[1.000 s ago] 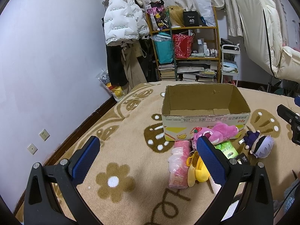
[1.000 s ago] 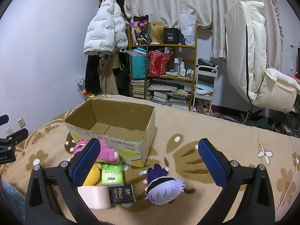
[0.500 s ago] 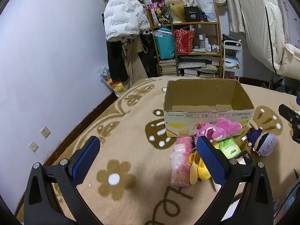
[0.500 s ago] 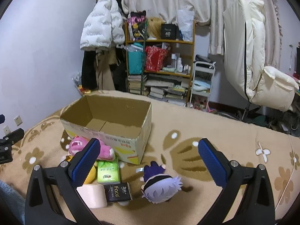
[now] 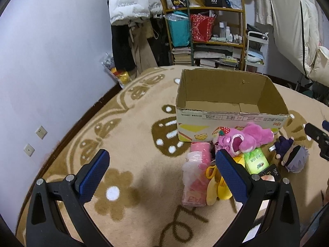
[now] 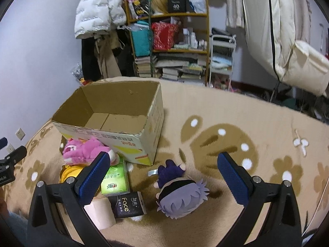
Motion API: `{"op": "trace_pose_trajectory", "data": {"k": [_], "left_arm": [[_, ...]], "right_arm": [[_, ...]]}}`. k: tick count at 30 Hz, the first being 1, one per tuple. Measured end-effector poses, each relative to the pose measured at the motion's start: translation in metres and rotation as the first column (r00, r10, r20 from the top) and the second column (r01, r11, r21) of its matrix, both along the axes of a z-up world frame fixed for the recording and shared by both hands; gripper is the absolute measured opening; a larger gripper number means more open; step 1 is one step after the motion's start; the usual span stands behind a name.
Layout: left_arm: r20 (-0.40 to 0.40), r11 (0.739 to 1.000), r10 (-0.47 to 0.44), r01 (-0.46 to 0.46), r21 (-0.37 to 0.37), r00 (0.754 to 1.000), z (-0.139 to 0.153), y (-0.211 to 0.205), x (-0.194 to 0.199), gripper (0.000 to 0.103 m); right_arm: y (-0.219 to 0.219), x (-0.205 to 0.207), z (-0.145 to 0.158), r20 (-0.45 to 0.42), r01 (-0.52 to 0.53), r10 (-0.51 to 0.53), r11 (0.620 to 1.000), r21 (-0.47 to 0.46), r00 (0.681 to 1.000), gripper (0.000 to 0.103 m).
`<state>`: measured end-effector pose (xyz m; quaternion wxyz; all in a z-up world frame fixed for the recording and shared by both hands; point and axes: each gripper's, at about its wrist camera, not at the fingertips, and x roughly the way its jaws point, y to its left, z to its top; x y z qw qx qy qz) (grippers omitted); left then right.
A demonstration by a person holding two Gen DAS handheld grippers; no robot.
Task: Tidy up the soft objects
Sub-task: 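Grasp the pink strawberry bear with the left gripper while the right gripper grasps the purple-haired doll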
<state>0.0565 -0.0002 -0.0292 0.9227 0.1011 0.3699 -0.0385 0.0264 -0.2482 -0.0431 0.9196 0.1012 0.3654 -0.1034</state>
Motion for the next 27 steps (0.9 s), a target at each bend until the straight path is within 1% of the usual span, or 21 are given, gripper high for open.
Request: {"op": "trace_pose_trajectory", "data": {"k": [7, 14, 17, 22, 27], "left_arm": [[0.004, 0.999, -0.034, 0.034, -0.022, 0.999, -0.005, -0.012, 0.010, 0.102], [0.022, 0.994, -0.104, 0.105, -0.041, 0.994, -0.008, -0.032, 0.020, 0.102], [0.009, 0.991, -0.127, 0.127, -0.037, 0.992, -0.014, -0.043, 0.027, 0.102], [-0.019, 0.985, -0.167, 0.167, -0.031, 0.986, -0.026, -0.062, 0.037, 0.102], [-0.055, 0.978, -0.206, 0.205, -0.028, 0.977, -0.036, -0.078, 0.041, 0.102]], "right_arm": [[-0.006, 0.018, -0.018, -0.053, 0.015, -0.013, 0.999, 0.037, 0.999, 0.103], [-0.008, 0.034, -0.034, -0.120, 0.006, 0.001, 0.998, 0.058, 0.993, 0.103], [-0.009, 0.039, -0.042, -0.155, 0.005, 0.005, 0.998, 0.065, 0.988, 0.103], [-0.015, 0.044, -0.059, -0.211, 0.017, 0.006, 0.994, 0.108, 0.977, 0.103], [-0.016, 0.052, -0.078, -0.274, 0.011, 0.025, 0.992, 0.129, 0.962, 0.103]]}}
